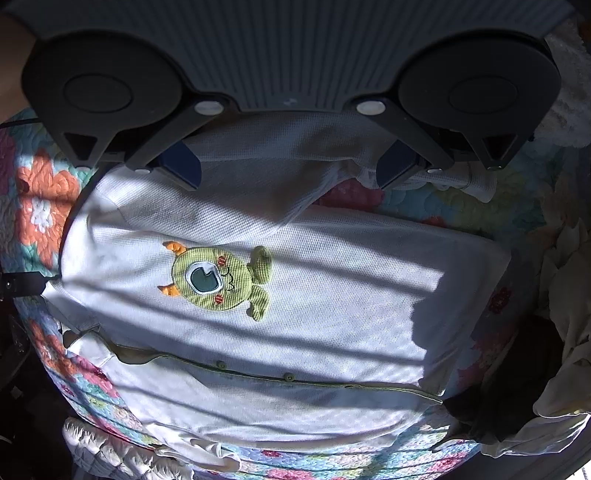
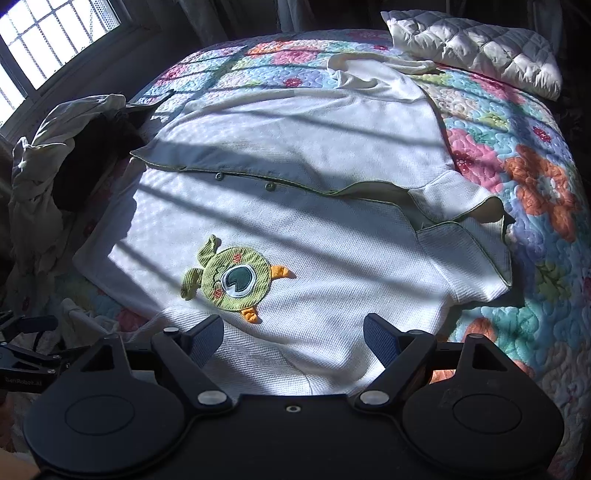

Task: Fold clothes
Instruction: 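Move both grippers toward the shirt sleeve lying across the body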

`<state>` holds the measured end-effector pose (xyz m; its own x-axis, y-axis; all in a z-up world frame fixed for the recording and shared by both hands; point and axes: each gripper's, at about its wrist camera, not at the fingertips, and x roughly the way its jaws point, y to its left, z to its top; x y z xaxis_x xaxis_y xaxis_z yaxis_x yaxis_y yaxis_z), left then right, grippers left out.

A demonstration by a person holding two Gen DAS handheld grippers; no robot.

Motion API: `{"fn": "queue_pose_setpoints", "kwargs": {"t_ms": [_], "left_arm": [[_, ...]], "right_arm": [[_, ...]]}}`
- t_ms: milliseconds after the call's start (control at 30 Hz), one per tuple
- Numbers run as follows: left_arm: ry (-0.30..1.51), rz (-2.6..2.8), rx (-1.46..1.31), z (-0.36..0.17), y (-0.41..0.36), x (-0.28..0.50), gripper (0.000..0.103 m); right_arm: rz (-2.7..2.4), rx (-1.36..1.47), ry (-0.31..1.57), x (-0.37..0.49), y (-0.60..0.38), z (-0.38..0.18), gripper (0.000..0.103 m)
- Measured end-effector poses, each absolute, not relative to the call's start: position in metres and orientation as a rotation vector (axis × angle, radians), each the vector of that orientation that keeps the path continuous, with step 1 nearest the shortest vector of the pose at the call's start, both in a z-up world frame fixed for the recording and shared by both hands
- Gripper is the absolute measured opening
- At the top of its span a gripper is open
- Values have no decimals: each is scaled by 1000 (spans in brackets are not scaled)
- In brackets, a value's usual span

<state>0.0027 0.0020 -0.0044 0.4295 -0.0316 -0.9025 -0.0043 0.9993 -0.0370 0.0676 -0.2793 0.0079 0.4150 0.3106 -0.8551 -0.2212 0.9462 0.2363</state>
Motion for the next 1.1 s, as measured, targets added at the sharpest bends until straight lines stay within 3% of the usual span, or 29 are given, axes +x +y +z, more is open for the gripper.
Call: {"fn": "queue_pose_setpoints", "kwargs": {"t_ms": [700, 933, 1100], "left_arm": [[1146, -27, -49, -12, 6, 5, 103], [1155, 105, -117, -36, 47, -2, 103], [1184, 162, -212, -64, 81, -10, 103]], "right_arm": [[382, 128, 1112, 71, -278, -2, 86], [590, 248, 1118, 86, -261, -32, 86], [772, 239, 1204, 93, -213, -70, 65]]}}
